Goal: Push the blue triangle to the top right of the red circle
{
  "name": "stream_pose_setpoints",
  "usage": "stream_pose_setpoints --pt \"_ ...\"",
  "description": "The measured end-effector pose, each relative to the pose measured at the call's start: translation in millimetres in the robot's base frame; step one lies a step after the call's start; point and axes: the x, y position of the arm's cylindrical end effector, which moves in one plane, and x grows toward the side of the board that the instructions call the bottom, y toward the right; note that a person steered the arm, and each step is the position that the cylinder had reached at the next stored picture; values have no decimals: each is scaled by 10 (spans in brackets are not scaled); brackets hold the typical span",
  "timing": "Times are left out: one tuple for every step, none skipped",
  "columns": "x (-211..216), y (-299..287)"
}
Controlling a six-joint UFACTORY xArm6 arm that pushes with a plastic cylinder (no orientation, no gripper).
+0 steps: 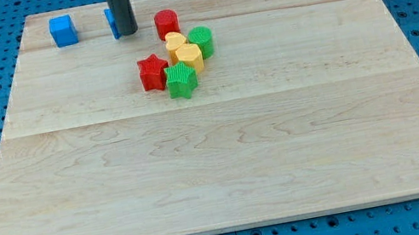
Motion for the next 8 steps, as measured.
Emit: stream_pose_setpoints --pt "434 -275" --pt "150 -371" --pt "-75 -465" --pt "-252 -261" --pt "-366 -215" --pt "-406 27" --pt "-578 209" --pt "-693 166"
